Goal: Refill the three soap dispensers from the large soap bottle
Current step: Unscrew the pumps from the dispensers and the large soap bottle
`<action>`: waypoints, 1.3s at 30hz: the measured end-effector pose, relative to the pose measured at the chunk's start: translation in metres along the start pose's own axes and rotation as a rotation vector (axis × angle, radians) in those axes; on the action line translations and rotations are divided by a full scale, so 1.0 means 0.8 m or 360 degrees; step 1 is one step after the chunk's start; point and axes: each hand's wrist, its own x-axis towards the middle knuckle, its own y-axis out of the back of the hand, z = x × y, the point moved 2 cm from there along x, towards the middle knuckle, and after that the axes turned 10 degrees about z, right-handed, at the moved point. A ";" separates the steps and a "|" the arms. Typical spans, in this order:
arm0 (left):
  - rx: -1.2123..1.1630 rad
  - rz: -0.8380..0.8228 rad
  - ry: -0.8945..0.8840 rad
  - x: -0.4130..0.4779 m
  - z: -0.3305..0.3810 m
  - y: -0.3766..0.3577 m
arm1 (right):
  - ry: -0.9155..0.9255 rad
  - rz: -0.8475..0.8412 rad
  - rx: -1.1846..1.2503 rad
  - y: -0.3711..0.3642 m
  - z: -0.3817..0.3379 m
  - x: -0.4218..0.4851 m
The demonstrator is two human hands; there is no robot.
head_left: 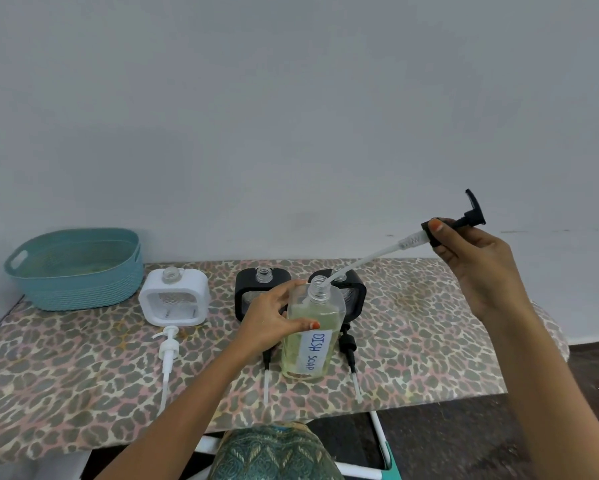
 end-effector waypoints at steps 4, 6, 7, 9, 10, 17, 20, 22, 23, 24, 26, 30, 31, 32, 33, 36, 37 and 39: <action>-0.0003 -0.0012 0.0009 0.001 -0.001 0.001 | 0.0022 0.0018 0.0055 0.007 -0.008 0.001; -0.0005 -0.0014 0.0018 0.001 -0.001 0.001 | 0.0043 0.0018 0.0057 0.009 -0.012 0.002; -0.0006 -0.0016 0.0024 0.001 -0.002 0.002 | 0.0054 0.0011 0.0052 0.010 -0.014 0.001; -0.0008 -0.0012 0.0035 0.001 -0.003 0.002 | 0.0082 0.0001 0.0060 0.012 -0.020 0.001; -0.0010 -0.0011 0.0042 0.001 -0.004 0.002 | 0.0096 0.0008 0.0073 0.014 -0.022 0.002; -0.0003 -0.0011 0.0071 0.001 -0.006 0.002 | 0.0150 0.0081 0.0001 0.028 -0.025 0.007; 0.0003 -0.0004 0.0073 0.002 -0.007 0.002 | 0.0146 0.0104 -0.0005 0.032 -0.022 0.008; 0.0002 -0.0001 0.0075 0.002 -0.007 0.002 | 0.0143 0.0115 -0.0012 0.034 -0.020 0.009; 0.0000 -0.0002 0.0073 0.002 -0.007 0.002 | 0.0136 0.0114 -0.0016 0.035 -0.019 0.010; -0.0005 -0.0003 0.0072 0.002 -0.007 0.002 | 0.0125 0.0113 -0.0018 0.035 -0.018 0.009; -0.0012 -0.0009 0.0073 0.002 -0.007 0.002 | 0.0097 0.0138 -0.0005 0.037 -0.018 0.008; -0.0020 -0.0016 0.0073 0.002 -0.007 0.001 | -0.0002 0.0237 0.0094 0.051 -0.015 0.009; -0.0020 -0.0012 0.0071 0.001 -0.007 0.001 | -0.0018 0.0266 0.0108 0.058 -0.013 0.011; -0.0017 -0.0008 0.0066 0.001 -0.006 0.001 | -0.0044 0.0297 0.0118 0.066 -0.010 0.012; -0.0010 -0.0005 0.0061 0.001 -0.006 0.001 | -0.0065 0.0329 0.0114 0.075 -0.006 0.015; 0.0006 -0.0003 0.0056 0.000 -0.002 0.000 | -0.0176 0.0480 0.0041 0.110 0.023 0.030; 0.0008 0.0000 0.0057 0.000 0.000 0.000 | -0.0233 0.0553 -0.0002 0.124 0.038 0.037; 0.0006 0.0012 0.0062 -0.001 0.001 -0.001 | -0.0347 0.0694 -0.0116 0.153 0.074 0.050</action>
